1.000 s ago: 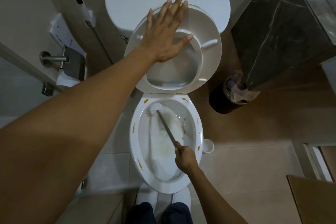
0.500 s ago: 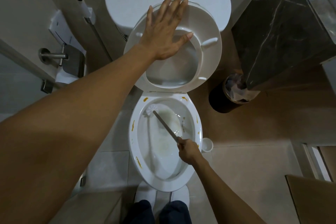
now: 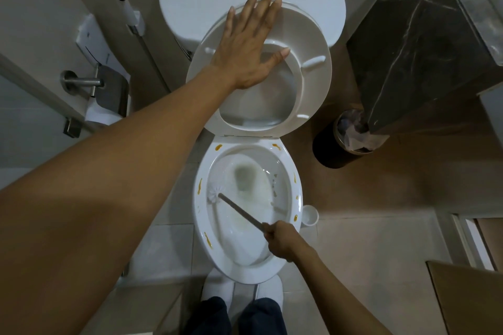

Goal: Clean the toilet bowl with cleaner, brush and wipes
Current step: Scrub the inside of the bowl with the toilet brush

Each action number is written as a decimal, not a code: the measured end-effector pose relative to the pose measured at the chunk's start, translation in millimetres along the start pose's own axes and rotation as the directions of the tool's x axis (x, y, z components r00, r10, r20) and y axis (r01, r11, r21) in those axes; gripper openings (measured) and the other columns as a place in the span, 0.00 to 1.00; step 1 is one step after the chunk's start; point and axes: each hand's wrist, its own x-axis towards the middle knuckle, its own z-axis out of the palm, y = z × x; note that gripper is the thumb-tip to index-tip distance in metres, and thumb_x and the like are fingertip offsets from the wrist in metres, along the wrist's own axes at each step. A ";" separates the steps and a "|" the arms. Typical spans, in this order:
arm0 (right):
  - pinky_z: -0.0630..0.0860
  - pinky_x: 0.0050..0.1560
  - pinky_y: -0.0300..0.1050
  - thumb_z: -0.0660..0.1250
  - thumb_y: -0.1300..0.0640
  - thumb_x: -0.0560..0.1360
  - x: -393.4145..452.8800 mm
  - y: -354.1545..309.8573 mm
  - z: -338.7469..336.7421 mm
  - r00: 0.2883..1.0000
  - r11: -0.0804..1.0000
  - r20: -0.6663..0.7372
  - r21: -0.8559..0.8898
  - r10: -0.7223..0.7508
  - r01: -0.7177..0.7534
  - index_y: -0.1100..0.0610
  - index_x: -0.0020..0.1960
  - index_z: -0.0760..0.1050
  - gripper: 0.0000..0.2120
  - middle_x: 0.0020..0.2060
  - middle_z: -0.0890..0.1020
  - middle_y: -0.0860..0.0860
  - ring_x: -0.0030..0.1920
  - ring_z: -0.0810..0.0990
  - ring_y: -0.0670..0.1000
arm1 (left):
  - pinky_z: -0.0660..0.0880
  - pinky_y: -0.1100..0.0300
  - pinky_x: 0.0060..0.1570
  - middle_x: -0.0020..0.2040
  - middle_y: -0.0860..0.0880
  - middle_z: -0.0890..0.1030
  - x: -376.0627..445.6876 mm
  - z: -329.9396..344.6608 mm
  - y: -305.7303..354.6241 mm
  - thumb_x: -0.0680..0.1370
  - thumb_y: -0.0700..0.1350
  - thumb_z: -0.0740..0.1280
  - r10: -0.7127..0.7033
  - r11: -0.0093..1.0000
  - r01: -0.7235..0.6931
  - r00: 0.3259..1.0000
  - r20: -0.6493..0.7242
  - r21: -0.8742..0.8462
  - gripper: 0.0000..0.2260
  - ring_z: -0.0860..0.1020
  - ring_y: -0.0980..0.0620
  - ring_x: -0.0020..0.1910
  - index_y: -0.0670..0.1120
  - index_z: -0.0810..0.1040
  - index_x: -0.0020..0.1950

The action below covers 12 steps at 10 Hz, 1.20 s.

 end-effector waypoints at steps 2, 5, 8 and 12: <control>0.72 0.38 0.44 0.55 0.54 0.81 24.9 -20.8 10.4 0.996 0.997 -0.093 0.081 0.004 0.003 0.61 0.60 0.72 0.14 0.47 0.75 0.54 0.44 0.75 0.53 | 0.40 0.42 0.72 0.79 0.45 0.44 0.3 -1.7 0.8 0.78 0.66 0.47 -0.005 1.000 0.005 1.000 0.017 0.020 0.36 0.43 0.44 0.77 0.45 0.44 0.78; 0.61 0.22 0.37 0.57 0.50 0.81 -9.2 53.7 50.8 0.997 0.866 0.076 0.500 -0.029 -0.013 0.50 0.73 0.65 0.21 0.27 0.64 0.50 0.22 0.60 0.44 | 0.40 0.42 0.72 0.79 0.45 0.44 0.4 -2.2 0.8 0.77 0.66 0.47 -0.005 1.000 0.004 1.000 0.020 0.020 0.36 0.43 0.44 0.77 0.45 0.44 0.78; 0.73 0.37 0.34 0.61 0.48 0.79 3.3 64.0 102.4 0.997 0.882 -0.064 0.467 -0.034 0.060 0.48 0.69 0.72 0.19 0.37 0.76 0.39 0.35 0.74 0.39 | 0.40 0.42 0.73 0.78 0.44 0.45 1.5 -1.1 -1.8 0.78 0.65 0.48 -0.004 1.000 0.003 1.000 0.011 0.031 0.36 0.43 0.44 0.77 0.45 0.44 0.78; 0.68 0.24 0.38 0.57 0.51 0.81 13.1 45.5 61.1 0.999 0.908 0.006 0.416 0.051 -0.049 0.53 0.69 0.70 0.18 0.34 0.73 0.49 0.29 0.70 0.45 | 0.40 0.41 0.72 0.79 0.44 0.45 0.6 0.2 -1.5 0.78 0.66 0.47 -0.004 1.000 0.004 1.000 0.007 0.023 0.36 0.43 0.44 0.77 0.45 0.44 0.78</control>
